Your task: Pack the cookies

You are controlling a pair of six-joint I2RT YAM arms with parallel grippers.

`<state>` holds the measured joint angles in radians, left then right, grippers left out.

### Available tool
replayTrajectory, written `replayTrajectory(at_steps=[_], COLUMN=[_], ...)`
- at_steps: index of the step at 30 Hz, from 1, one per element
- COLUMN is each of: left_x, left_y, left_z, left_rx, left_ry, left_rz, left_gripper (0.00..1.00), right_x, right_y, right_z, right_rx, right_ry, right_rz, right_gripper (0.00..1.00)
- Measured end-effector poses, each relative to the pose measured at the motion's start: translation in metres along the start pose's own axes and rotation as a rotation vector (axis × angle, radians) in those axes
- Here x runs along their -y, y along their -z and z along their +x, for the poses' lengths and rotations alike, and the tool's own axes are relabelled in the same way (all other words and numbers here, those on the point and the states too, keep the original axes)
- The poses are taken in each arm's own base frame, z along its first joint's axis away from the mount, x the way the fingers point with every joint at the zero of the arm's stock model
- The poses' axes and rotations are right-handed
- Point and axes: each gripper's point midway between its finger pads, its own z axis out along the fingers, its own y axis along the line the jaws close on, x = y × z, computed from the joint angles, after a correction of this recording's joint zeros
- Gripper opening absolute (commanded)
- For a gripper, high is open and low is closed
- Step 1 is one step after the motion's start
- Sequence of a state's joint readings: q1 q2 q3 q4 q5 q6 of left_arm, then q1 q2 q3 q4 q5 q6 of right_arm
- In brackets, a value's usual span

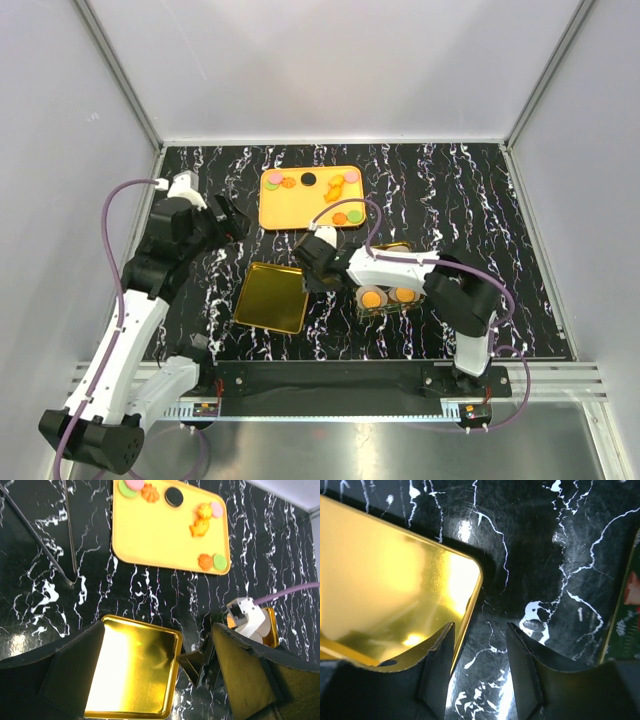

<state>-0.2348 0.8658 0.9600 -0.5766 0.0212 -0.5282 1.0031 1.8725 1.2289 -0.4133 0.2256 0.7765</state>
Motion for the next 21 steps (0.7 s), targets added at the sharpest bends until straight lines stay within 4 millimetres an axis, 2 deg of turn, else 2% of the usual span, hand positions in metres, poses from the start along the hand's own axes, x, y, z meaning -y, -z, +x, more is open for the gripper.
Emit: replayTrajectory(at_steps=[4, 11, 14, 15, 21], left_x=[0.001, 0.002, 0.003, 0.003, 0.008], left_y=[-0.001, -0.002, -0.002, -0.002, -0.003], left_z=[0.007, 0.011, 0.011, 0.011, 0.013], left_rx=[-0.023, -0.036, -0.038, -0.039, -0.045], left_ry=[0.0, 0.0, -0.003, -0.003, -0.001], left_rz=[0.015, 0.028, 0.032, 0.033, 0.064], left_gripper=[0.95, 0.96, 0.96, 0.96, 0.97], right_x=[0.0, -0.011, -0.012, -0.012, -0.009], right_y=[-0.01, -0.018, -0.02, -0.02, -0.021], right_z=[0.004, 0.002, 0.003, 0.003, 0.002], right_rx=[-0.015, -0.007, -0.008, -0.008, -0.022], right_ry=[-0.026, -0.049, -0.047, -0.045, -0.003], right_rz=[0.016, 0.002, 0.002, 0.0, -0.005], right_gripper=[0.5, 0.33, 0.11, 0.0, 0.0])
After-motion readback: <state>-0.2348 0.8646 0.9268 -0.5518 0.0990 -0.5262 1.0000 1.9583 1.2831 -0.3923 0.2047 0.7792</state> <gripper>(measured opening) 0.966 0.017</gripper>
